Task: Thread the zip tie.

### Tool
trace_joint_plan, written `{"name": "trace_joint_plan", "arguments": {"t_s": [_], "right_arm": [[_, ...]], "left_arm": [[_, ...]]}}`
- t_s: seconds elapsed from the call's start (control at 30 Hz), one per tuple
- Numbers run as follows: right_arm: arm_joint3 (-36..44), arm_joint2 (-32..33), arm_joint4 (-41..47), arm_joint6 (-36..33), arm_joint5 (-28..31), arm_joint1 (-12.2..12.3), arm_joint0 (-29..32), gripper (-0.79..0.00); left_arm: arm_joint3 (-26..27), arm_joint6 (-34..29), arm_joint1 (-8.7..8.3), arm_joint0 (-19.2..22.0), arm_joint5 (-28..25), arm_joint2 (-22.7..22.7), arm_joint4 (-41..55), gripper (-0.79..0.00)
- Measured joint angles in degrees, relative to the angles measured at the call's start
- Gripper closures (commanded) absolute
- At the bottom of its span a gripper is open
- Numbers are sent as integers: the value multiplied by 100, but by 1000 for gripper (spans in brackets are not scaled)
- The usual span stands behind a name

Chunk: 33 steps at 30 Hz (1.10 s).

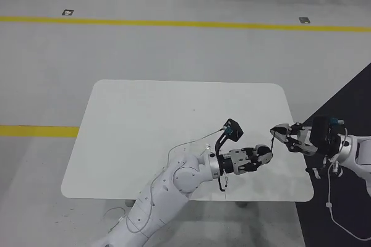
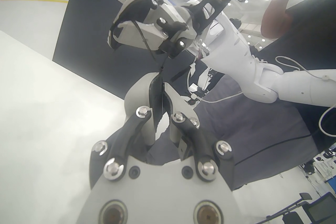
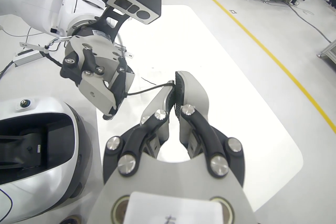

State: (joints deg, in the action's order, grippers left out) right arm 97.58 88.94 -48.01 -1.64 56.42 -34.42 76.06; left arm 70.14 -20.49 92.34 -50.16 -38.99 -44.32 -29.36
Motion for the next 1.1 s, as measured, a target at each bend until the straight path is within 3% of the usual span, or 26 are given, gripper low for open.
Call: {"name": "trace_joint_plan", "arguments": {"t_s": [1.1], "right_arm": [[60, 310, 430, -165, 158, -122, 42, 0]], "left_arm": [[-208, -323, 27, 183, 1039, 134, -649, 0]]}}
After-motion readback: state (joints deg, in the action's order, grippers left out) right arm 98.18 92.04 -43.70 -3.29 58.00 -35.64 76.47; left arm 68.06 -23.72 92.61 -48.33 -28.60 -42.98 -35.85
